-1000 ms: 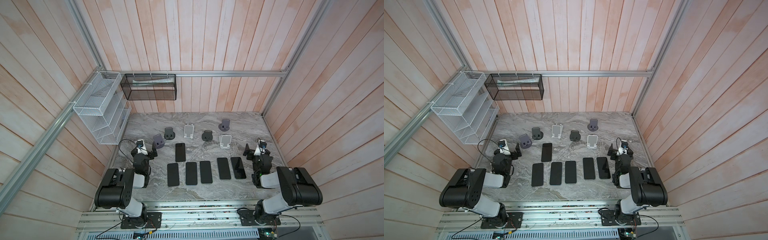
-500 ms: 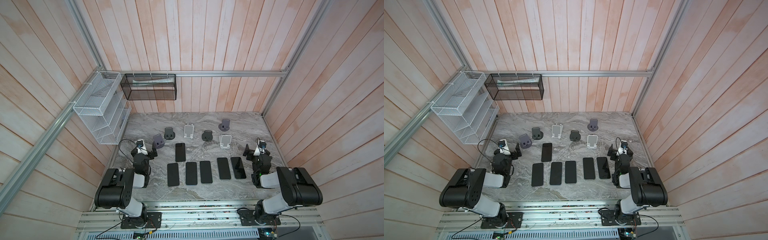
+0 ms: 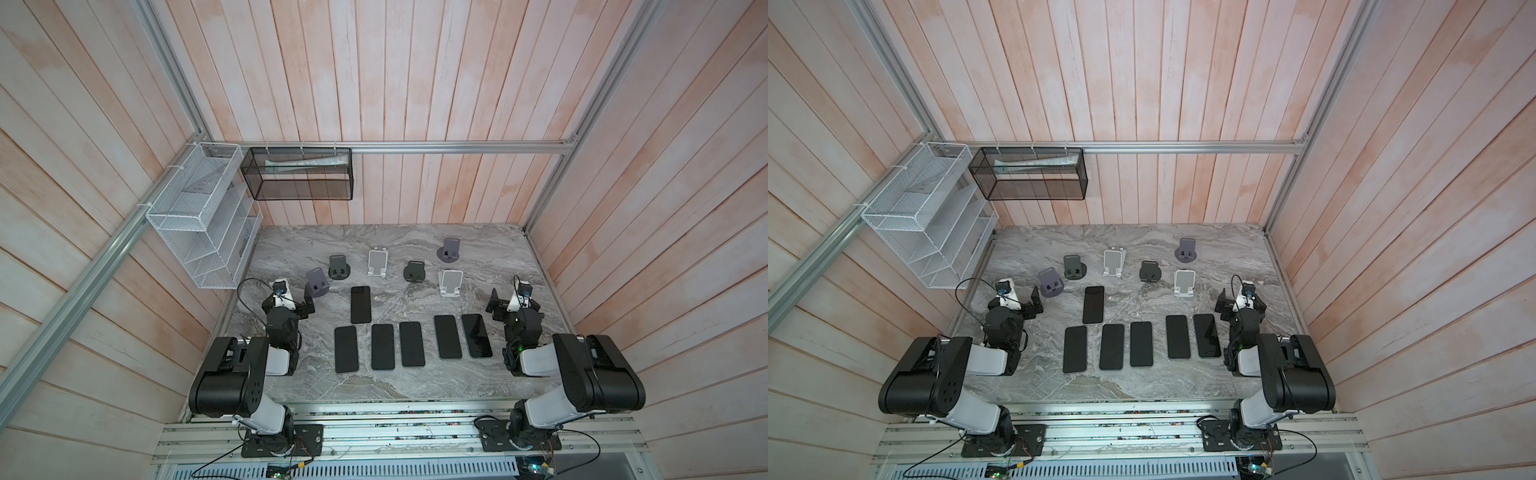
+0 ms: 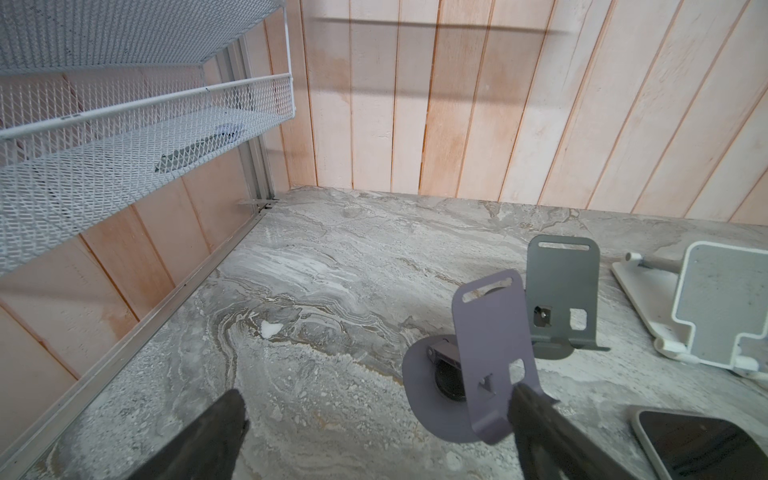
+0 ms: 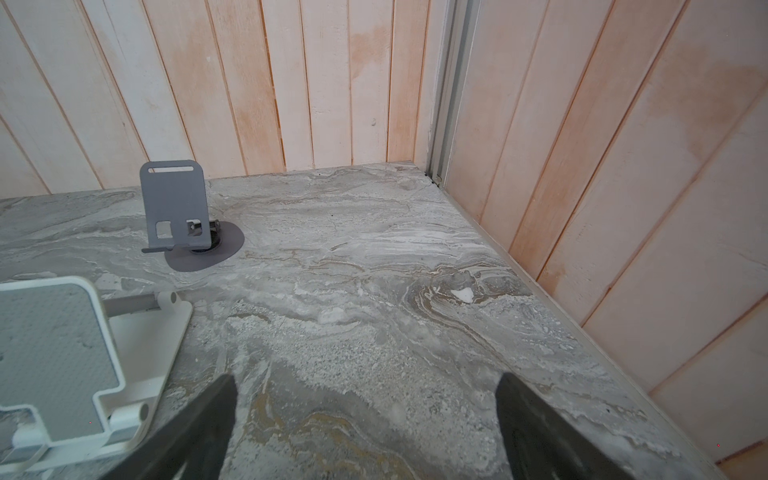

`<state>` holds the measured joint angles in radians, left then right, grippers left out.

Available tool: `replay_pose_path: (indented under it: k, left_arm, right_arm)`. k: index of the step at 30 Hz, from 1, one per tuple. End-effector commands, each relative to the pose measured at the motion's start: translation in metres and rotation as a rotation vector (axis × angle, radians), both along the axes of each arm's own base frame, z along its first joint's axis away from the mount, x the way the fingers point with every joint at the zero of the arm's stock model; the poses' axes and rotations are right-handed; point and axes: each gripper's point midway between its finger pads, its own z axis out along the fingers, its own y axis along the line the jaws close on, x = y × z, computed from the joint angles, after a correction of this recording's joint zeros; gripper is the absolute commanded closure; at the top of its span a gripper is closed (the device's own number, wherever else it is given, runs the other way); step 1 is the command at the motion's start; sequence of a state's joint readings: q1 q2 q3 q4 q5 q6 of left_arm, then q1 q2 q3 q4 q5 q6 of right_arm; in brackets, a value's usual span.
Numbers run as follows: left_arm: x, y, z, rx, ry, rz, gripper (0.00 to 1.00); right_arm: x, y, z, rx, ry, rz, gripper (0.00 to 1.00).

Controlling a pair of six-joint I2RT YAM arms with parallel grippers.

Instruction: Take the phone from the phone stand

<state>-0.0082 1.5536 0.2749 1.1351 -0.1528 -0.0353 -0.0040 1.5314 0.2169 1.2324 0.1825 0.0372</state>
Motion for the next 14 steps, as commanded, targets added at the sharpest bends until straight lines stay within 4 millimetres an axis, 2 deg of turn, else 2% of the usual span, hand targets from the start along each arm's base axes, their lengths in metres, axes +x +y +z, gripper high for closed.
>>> replay_pose_path:
  k: [1, 14]
  left_arm:
    - [0.0011, -0.0009, 0.004, -0.008, -0.009, -0.008, 0.0]
    - [0.0009, -0.0012, 0.0039, -0.008, -0.009, -0.009, 0.0]
  right_arm:
    - [0.0031, -0.0008, 0.0082, 0.0, -0.021, -0.009, 0.02]
    - [0.0041, 0.0014, 0.008, -0.003, -0.017, 0.0, 0.02]
